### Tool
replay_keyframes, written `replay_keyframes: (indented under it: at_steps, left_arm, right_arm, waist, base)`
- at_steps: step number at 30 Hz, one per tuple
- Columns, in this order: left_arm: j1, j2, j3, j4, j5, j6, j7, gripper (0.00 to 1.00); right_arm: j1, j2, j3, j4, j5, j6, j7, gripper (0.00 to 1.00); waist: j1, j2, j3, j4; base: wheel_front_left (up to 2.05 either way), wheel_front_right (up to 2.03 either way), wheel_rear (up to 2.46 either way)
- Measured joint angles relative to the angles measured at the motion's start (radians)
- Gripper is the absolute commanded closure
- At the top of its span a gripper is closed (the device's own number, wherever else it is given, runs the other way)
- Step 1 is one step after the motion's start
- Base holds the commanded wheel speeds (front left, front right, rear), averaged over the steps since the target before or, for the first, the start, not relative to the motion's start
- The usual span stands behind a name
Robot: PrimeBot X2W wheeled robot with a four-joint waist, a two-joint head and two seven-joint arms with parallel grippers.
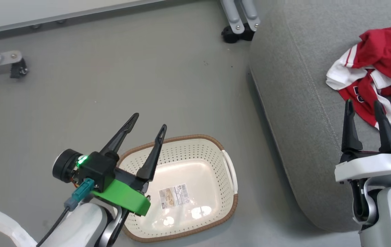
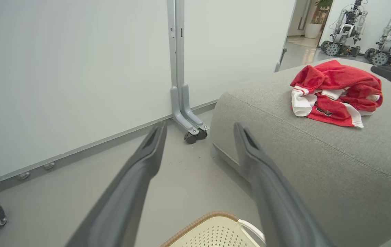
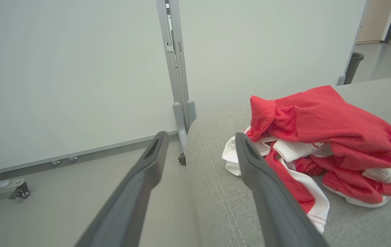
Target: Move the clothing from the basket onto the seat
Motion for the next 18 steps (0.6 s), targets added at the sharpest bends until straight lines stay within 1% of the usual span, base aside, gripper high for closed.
replay_keyframes:
  at_steps: [1,3,9,13,18]
  left_arm:
    - [0.016,-0.004,0.026,0.012,0.0,0.003,-0.001,0.0]
    - [0.035,-0.011,0.065,0.015,0.005,0.008,-0.004,0.0]
    - [0.11,-0.04,0.211,0.005,0.059,0.007,-0.004,0.0]
    - [0.17,-0.058,0.304,0.029,0.092,-0.006,-0.005,0.0]
    - [0.231,-0.086,0.389,0.07,0.12,-0.035,-0.006,0.0]
  right_arm:
    - [0.03,0.006,0.009,-0.035,0.0,0.0,0.018,0.0]
    - [0.061,0.009,0.018,-0.067,-0.007,0.0,0.034,0.0]
    - [0.117,0.012,0.051,-0.133,-0.015,0.0,0.068,0.0]
    - [0.149,0.013,0.066,-0.153,-0.008,0.0,0.078,0.0]
    - [0.186,0.013,0.078,-0.172,-0.013,0.0,0.095,0.0]
  waist:
    - [0.0,0.0,-0.017,0.026]
    - [0.0,0.0,-0.035,0.054]
    - [0.0,0.0,-0.084,0.127]
    - [0.0,0.0,-0.12,0.165]
    - [0.0,0.0,-0.162,0.196]
  base:
    - [0.0,0.0,0.0]
    - [0.0,0.0,0.0]
    - [0.0,0.0,0.0]
    - [0.0,0.0,0.0]
    - [0.0,0.0,0.0]
